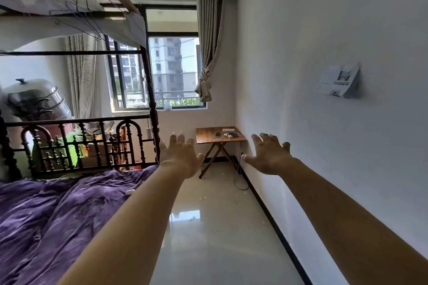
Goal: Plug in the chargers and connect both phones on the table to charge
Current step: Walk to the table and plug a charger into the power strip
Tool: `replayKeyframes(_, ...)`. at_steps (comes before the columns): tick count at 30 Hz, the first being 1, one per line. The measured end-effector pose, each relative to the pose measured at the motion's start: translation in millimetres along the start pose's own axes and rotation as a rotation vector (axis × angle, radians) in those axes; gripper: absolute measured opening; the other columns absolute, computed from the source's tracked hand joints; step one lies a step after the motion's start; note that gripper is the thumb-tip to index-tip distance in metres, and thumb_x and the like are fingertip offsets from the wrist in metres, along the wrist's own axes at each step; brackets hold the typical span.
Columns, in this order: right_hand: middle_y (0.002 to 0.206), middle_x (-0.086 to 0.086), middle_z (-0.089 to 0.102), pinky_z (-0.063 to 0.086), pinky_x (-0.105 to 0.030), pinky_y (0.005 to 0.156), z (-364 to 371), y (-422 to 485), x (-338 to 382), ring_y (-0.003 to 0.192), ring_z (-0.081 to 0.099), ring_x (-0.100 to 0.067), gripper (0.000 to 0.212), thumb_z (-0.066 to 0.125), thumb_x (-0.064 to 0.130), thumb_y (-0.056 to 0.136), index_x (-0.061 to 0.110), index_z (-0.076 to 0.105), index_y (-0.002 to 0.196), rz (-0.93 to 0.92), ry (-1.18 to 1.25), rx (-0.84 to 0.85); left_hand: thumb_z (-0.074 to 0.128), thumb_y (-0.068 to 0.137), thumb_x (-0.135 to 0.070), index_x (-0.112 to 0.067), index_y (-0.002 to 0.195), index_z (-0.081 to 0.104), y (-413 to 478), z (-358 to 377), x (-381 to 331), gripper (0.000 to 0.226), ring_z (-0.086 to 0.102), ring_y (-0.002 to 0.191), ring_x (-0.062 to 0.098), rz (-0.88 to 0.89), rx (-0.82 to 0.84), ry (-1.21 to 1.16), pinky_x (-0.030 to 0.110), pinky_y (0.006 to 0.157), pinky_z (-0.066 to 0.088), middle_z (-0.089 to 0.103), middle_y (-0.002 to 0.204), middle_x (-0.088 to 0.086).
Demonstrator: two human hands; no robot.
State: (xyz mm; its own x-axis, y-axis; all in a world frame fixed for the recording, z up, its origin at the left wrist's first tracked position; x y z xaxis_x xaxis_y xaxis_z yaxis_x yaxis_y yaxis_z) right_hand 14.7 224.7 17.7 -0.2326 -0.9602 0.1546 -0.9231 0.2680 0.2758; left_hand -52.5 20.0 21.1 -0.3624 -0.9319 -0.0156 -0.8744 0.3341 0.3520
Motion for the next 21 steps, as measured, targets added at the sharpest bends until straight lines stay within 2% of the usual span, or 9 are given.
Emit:
replayKeyframes(7,0.155,-0.009,0.02,0.016,-0.053,0.11,23.4,83.2,-33.7,0.142,0.014,-0.028,0.076,0.045,0.054,0.09,0.017,0.013,0.148,0.015,0.001,-0.027,0.037,0.094,-0.05,-0.018,0.148,0.024,86.7,40.3,-21.3,0.064,0.007,0.145,0.029,0.02,-0.015,0.004,0.053,0.113,0.013,0.017,0.158,0.01)
replayKeyframes(14,0.151,-0.008,0.028,0.02,-0.052,0.107,54.3,175.3,-70.5,0.138,0.021,-0.028,0.074,0.048,0.053,0.088,0.016,0.02,0.146,0.017,0.012,0.02,0.039,0.094,-0.047,-0.017,0.148,0.025,177.3,94.1,-42.1,0.063,0.008,0.144,0.03,-0.044,0.077,-0.072,0.053,0.114,0.015,0.018,0.158,0.01)
replayKeyframes(21,0.152,-0.008,0.026,0.02,-0.052,0.108,92.4,293.7,-95.5,0.138,0.021,-0.028,0.074,0.047,0.053,0.089,0.016,0.019,0.146,0.016,0.002,0.049,0.037,0.094,-0.048,-0.018,0.147,0.027,294.2,135.6,-53.5,0.062,0.012,0.144,0.029,-0.029,0.074,-0.052,0.052,0.113,0.016,0.021,0.157,0.01)
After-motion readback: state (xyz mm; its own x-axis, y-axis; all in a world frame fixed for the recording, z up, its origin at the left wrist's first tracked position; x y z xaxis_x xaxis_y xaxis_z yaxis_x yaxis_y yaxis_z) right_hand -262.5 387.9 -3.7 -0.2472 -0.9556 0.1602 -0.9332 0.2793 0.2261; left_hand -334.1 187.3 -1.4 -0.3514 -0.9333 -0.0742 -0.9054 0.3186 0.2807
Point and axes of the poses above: each hand's wrist, its own y-axis towards the middle knuckle, its own z-axis out of the palm, x = y × z, the point moved 6 cm from there along y, towards the middle knuckle
